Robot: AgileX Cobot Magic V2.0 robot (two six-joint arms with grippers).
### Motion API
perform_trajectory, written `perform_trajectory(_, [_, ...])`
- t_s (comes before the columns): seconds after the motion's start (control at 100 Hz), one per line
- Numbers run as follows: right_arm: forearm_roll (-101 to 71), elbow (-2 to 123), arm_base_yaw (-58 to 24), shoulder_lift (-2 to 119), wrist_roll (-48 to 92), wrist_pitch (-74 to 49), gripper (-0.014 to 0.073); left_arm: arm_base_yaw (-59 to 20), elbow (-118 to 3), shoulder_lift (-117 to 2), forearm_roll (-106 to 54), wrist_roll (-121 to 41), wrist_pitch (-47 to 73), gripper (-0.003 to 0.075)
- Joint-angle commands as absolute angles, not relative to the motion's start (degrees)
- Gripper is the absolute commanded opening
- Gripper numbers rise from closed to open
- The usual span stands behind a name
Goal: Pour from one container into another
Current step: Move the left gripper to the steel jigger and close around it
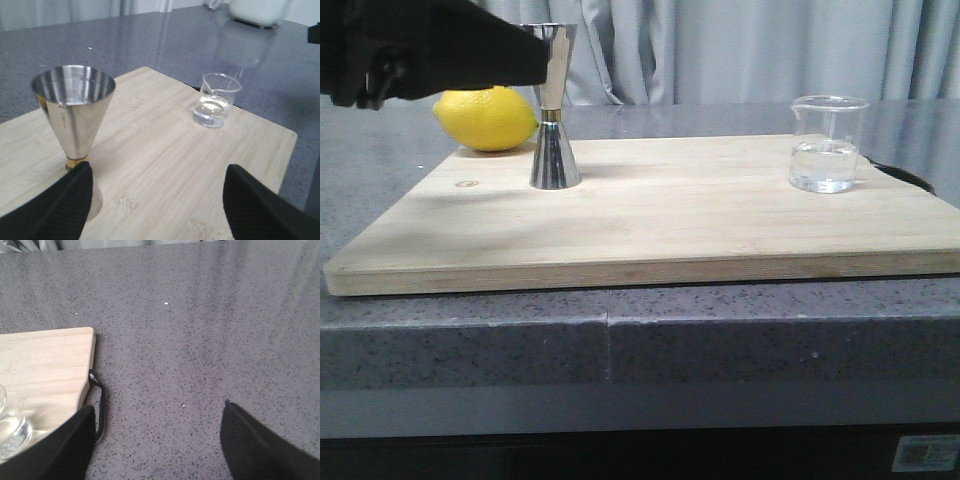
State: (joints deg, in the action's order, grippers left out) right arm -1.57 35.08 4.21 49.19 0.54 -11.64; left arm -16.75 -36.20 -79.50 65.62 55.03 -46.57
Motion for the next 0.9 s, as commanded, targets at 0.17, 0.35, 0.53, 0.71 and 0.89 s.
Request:
perform_trajectory(0.17, [-0.9,37.2,3.9,49.1,1.1,-5.9,0.0479,-7.0,-39.1,-83.0,73.6,59.5,-63.7,0.0494])
perform_trajectory(0.35, [-0.9,37.2,2.3,49.1,1.1,-5.3,0.0479,-6.4,-44.1,-86.3,78.7,61.4,-65.3,0.0494])
perform_trajectory(0.53, [-0.9,37.2,1.5,49.1,1.1,-5.3,0.0479,-6.4,-49.8,-88.9,81.2,63.6,-66.3,0.0494])
perform_trajectory(0.71, [-0.9,37.2,1.5,49.1,1.1,-5.3,0.0479,-6.4,-53.4,-91.6,82.5,65.0,-66.4,0.0494])
perform_trajectory(0.89, [-0.9,37.2,1.5,49.1,1.1,-5.3,0.0479,-6.4,-55.6,-95.0,83.2,65.7,-67.1,0.0494])
